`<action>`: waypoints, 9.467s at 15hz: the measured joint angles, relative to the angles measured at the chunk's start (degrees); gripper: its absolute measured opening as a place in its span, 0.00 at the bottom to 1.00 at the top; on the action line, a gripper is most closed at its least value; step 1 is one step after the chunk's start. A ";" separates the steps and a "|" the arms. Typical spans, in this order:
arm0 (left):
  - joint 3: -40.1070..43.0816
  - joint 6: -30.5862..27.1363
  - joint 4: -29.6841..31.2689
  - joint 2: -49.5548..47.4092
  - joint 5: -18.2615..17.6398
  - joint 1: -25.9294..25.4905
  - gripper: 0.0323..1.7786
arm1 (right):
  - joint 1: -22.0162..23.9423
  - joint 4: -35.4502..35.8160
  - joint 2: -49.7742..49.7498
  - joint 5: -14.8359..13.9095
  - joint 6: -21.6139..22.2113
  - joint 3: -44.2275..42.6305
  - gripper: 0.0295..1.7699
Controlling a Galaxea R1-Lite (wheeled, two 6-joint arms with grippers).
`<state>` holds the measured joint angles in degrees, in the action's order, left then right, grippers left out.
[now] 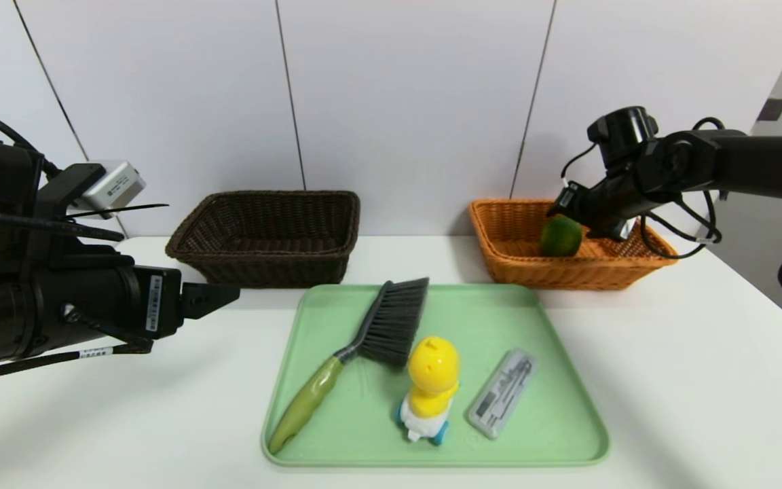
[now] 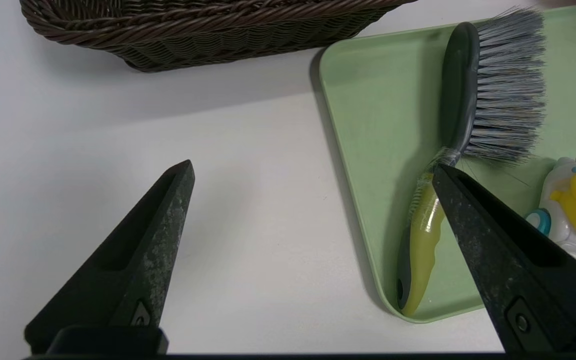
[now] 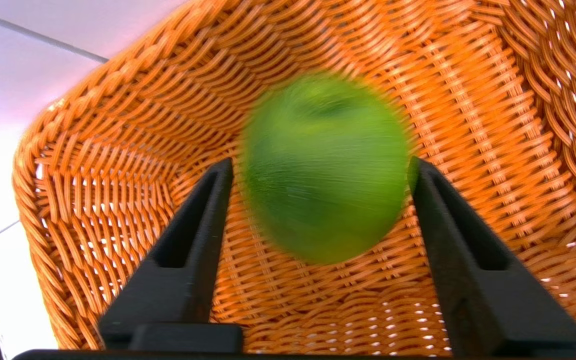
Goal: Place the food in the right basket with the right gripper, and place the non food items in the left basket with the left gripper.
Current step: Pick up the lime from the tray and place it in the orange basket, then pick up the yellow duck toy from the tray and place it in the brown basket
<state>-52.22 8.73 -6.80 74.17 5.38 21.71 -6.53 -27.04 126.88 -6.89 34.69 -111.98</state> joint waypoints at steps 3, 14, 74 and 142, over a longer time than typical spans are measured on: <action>-0.06 0.00 -0.02 -0.09 0.05 0.00 0.95 | -0.05 -0.41 -0.85 -0.09 0.00 0.00 0.78; 0.77 -0.20 -7.03 -8.63 5.49 3.54 0.95 | -9.28 -17.80 -23.80 -0.02 -5.51 0.44 0.92; 16.03 16.71 29.10 13.54 31.96 47.30 0.95 | -15.51 5.30 -40.30 -4.27 3.30 44.75 0.96; 12.68 9.11 63.85 43.80 36.96 42.89 0.95 | -13.03 5.55 -43.80 -2.76 4.63 50.96 0.96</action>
<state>-39.55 17.83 57.05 117.97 42.34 64.60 -19.57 -21.49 83.08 -9.64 39.33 -61.03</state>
